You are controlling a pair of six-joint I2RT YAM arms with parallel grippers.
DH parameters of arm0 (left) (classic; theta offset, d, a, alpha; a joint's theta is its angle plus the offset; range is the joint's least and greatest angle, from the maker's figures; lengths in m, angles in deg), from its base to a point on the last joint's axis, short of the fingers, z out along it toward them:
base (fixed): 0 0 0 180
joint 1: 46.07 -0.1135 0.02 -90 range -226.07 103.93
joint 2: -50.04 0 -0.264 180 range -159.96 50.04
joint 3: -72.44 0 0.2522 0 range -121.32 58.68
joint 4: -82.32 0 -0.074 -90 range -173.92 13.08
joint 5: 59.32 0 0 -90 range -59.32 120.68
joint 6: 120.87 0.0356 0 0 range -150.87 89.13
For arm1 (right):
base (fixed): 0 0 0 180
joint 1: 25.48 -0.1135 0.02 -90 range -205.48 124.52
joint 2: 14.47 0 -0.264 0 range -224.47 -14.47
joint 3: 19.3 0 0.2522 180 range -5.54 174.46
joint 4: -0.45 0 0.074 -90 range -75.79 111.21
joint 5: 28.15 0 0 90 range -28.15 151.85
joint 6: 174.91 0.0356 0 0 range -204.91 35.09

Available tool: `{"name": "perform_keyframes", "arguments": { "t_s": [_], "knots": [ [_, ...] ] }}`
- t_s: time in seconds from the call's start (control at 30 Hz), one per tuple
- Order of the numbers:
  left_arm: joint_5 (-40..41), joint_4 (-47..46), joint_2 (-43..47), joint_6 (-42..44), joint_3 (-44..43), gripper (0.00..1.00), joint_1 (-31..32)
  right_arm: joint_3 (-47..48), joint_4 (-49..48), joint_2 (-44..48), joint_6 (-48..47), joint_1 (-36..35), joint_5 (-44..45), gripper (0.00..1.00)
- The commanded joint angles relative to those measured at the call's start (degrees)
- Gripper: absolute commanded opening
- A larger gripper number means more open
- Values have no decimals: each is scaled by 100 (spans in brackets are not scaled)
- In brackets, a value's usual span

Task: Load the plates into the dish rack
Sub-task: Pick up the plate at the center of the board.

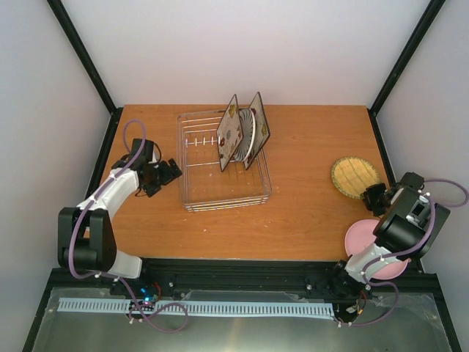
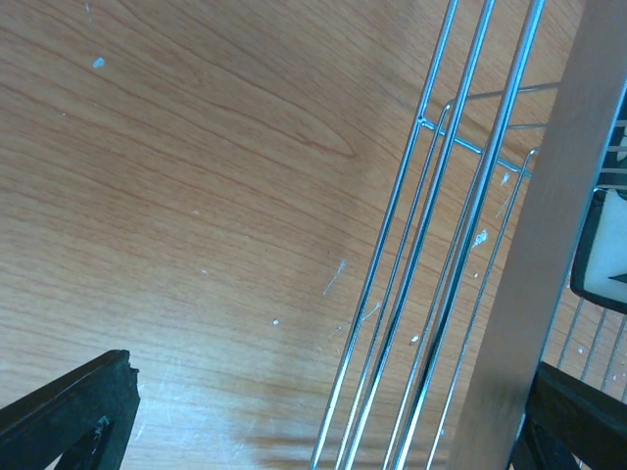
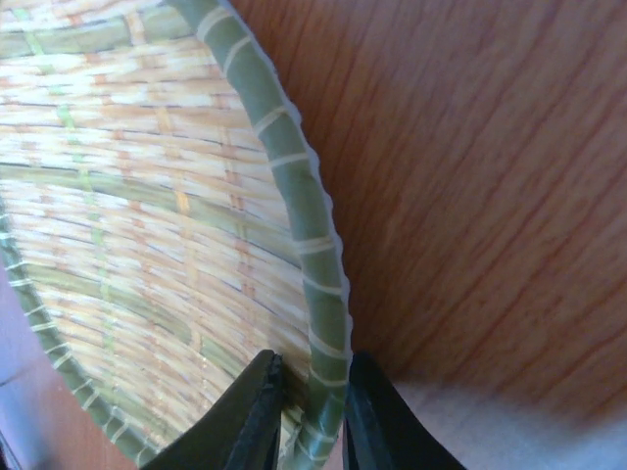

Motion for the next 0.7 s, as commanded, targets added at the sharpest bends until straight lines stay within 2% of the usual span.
{"name": "perform_keyframes", "arguments": {
  "t_s": [0.0,0.07,0.17,0.67],
  "knots": [
    [413,319,224,-17,152,100,-87,47,96,-240,37,-26,-20,15],
    [440,304,281,-6,188,100,-89,34,78,-269,35,-27,-55,8],
    [382,208,339,8,259,100,-88,5,69,-255,15,-27,-135,3],
    [325,86,484,118,74,100,-89,329,421,826,8,-442,-442,3]
  ]
}}
